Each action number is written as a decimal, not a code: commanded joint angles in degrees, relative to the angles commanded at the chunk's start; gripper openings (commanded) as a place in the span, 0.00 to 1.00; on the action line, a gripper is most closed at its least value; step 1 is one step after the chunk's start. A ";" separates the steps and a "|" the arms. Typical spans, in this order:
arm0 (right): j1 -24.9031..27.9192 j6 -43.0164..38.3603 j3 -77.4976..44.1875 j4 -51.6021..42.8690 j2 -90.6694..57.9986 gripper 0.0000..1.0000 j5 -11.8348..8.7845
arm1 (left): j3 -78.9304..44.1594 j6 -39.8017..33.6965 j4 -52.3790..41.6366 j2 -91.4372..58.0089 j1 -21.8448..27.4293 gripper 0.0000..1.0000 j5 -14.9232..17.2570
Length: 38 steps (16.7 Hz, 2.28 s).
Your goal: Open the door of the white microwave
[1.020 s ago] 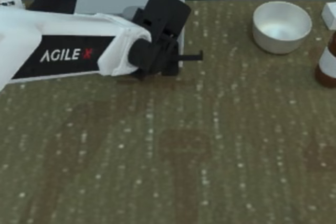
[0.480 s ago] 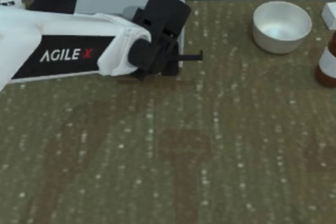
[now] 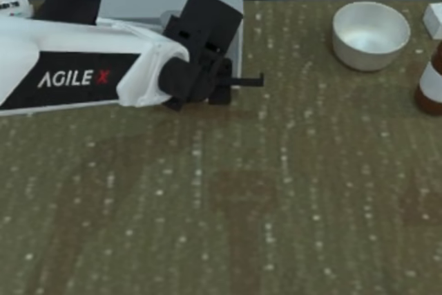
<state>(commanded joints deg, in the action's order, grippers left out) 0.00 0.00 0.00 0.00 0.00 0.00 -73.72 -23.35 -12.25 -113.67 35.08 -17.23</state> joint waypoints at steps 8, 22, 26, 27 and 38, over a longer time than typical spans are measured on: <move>0.00 0.00 0.00 0.00 0.00 1.00 0.00 | 0.08 0.07 0.03 0.03 -0.02 0.00 0.04; 0.00 0.00 0.00 0.00 0.00 1.00 0.00 | 0.08 0.07 0.03 0.03 -0.02 0.00 0.04; 0.00 0.00 0.00 0.00 0.00 1.00 0.00 | 0.04 -0.04 0.12 -0.03 0.34 0.00 0.49; 0.00 0.00 0.00 0.00 0.00 1.00 0.00 | 0.52 0.39 0.27 0.19 0.22 0.00 0.70; 0.00 0.00 0.00 0.00 0.00 1.00 0.00 | 3.67 3.41 2.16 2.39 -0.64 0.00 2.55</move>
<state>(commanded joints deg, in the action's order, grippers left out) 0.00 0.00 0.00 0.00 0.00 0.00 -70.05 -19.93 -10.09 -111.28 34.45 -14.69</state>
